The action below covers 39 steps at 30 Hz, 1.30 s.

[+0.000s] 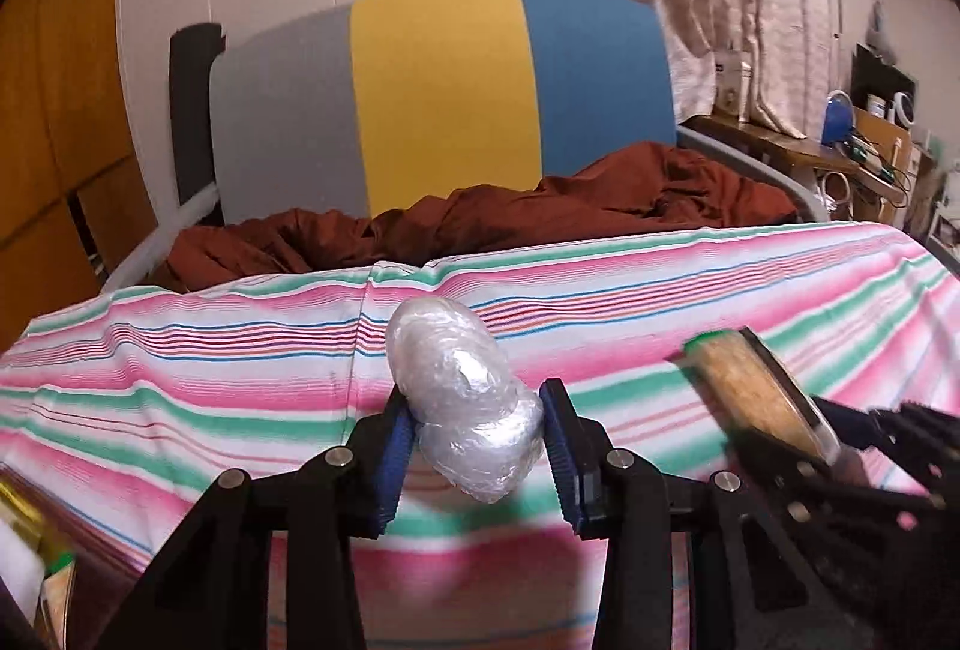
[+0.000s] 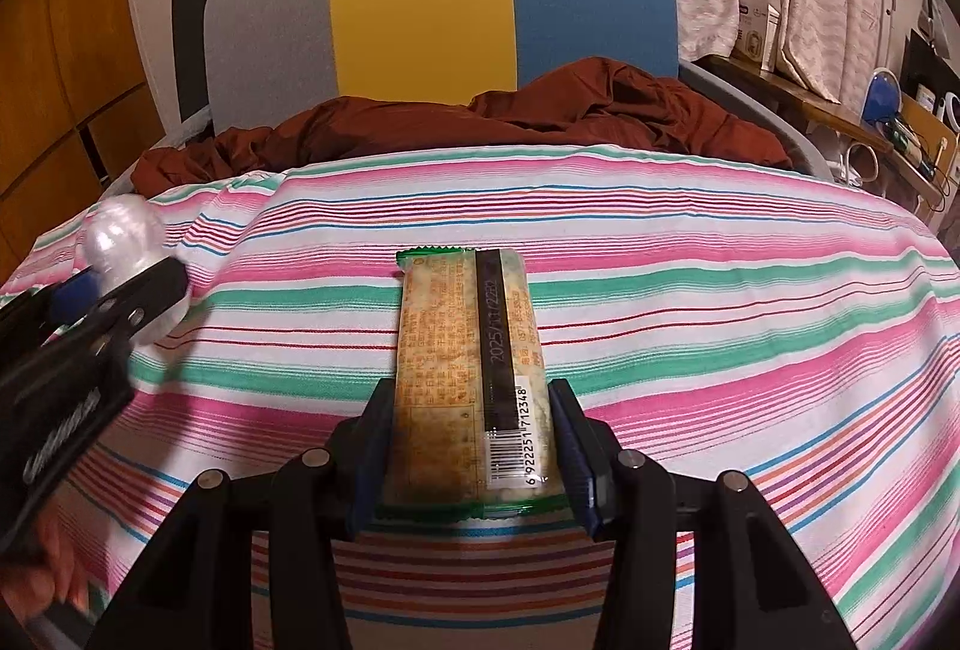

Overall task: Organize objects
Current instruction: 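Grasp the plastic-wrapped bundle with the left tool while the right tool holds the crackers, then carry the plastic-wrapped bundle into the gold tray and open the left tool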

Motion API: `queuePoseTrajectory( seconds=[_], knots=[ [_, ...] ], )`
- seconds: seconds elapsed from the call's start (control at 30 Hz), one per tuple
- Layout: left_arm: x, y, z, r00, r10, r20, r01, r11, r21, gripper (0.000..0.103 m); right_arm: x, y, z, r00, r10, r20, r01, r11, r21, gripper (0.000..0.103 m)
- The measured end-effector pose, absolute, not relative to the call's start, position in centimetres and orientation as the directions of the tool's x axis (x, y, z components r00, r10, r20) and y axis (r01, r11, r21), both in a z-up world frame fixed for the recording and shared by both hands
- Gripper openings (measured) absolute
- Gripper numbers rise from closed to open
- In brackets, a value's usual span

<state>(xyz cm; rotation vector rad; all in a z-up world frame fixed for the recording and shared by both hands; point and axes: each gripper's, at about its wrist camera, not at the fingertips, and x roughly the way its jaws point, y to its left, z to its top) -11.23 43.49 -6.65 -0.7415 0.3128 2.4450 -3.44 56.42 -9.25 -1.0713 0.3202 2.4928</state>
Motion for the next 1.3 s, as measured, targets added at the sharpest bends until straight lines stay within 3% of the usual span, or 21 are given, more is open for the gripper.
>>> queuePoseTrajectory(
  seconds=[0.8, 1.3],
  knots=[
    [-2.1, 35.1, -4.4, -0.669, 0.552, -0.498, -0.604, -0.794, -0.068, 0.042, -1.3, 52.2, -7.4, -0.673, 0.36, -0.647, -0.444, -0.895, -0.037, 0.049],
    [1.9, 26.4, -3.6, -0.63, 0.571, -0.526, -0.581, -0.796, -0.169, 0.042, -1.0, 51.0, -7.2, -0.676, 0.389, -0.626, -0.436, -0.896, -0.086, 0.05]
  ],
)
